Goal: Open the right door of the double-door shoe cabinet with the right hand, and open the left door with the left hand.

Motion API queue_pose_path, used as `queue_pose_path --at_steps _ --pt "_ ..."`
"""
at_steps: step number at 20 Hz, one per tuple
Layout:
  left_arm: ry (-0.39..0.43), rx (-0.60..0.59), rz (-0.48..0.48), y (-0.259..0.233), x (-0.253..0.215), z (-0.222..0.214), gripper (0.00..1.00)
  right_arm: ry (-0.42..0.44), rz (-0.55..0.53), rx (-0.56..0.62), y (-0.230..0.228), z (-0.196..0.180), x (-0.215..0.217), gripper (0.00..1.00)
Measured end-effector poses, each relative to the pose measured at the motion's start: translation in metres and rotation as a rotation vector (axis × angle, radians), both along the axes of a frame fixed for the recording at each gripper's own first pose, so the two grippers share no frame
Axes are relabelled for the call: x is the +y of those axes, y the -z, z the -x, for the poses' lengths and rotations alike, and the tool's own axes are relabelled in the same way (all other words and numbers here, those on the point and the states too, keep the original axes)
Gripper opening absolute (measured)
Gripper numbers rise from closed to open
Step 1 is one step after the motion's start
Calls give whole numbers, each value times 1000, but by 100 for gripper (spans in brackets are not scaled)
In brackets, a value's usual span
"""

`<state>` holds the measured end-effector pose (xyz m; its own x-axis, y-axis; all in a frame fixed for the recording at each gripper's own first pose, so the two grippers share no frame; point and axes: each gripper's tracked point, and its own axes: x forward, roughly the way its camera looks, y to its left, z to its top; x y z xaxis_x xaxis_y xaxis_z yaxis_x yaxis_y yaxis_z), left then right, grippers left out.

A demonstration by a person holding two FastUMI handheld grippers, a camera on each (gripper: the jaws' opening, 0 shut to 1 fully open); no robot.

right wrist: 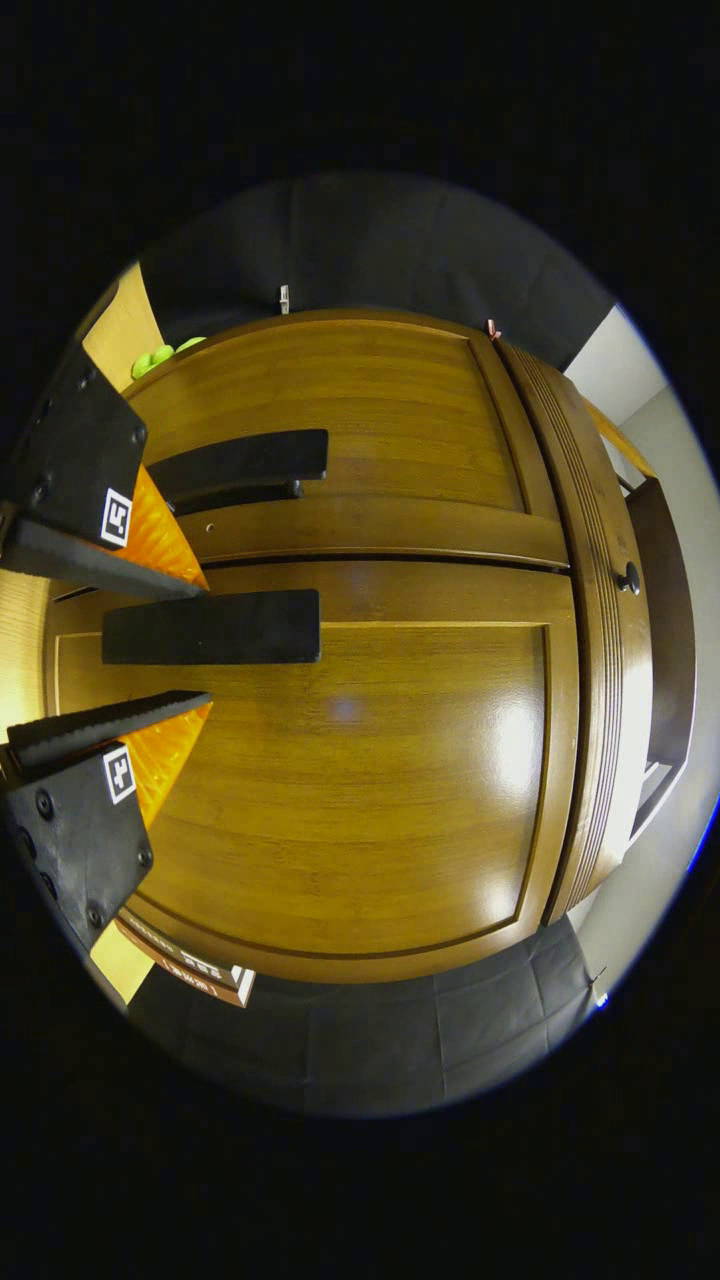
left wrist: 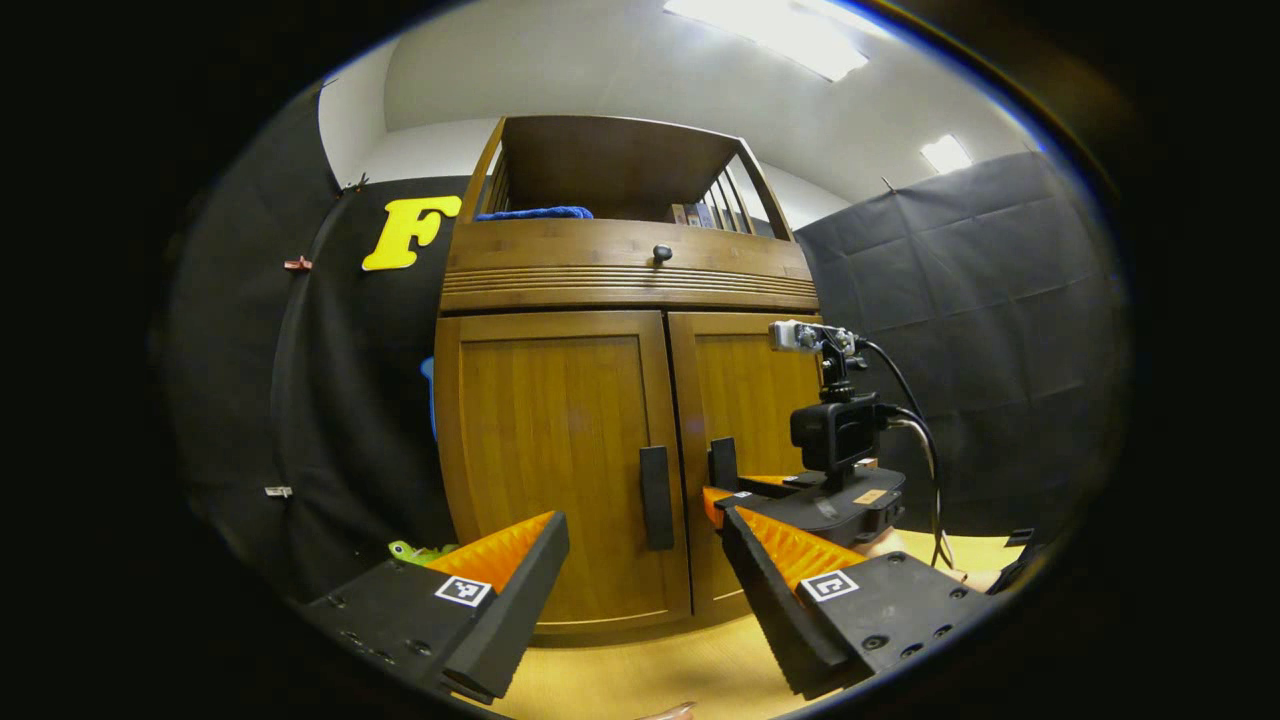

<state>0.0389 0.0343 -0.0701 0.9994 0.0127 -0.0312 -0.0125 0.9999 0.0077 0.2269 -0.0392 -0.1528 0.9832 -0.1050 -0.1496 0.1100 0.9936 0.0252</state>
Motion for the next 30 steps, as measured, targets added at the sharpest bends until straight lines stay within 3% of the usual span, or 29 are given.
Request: queue_pose_path --at_steps 1,4,6,7,9,10,12,13,15,17,20,23,25,29,30 --pt "6 1 8 1 -2 1 96 1 6 -7 0 -2 -1 62" --pt "15 12 18 2 -7 5 96 -14 11 -7 5 -9 5 58" --pt "15 15 15 2 -9 11 100 -3 25 -17 2 -8 5 37" --pt "15 20 13 4 -9 12 100 -1 32 -20 1 -5 5 41" --pt "10 32 15 6 -7 15 96 -1 34 -10 4 -8 5 26" --pt "8 41 18 7 -7 18 96 1 44 -5 2 -6 5 30" --pt "13 49 31 6 -9 25 100 2 69 -5 2 -5 5 30" --pt "16 49 35 4 -11 29 96 1 75 -2 3 -3 4 26" --pt "13 42 38 0 -13 34 96 -10 68 8 1 2 6 30" --pt "5 37 49 -3 -13 41 96 -26 70 17 1 14 7 26" --pt "-4 47 78 -6 -20 53 100 -50 81 28 -3 35 5 26" --pt "-12 42 78 -12 -26 66 96 -71 68 44 -5 58 2 30" --pt "-3 36 77 -16 -30 71 96 -73 76 42 -8 72 -1 26" --pt "11 33 84 -17 -38 79 96 -74 87 42 -15 90 -7 26" --pt "13 38 85 -16 -40 80 96 -76 82 45 -15 94 -8 30"
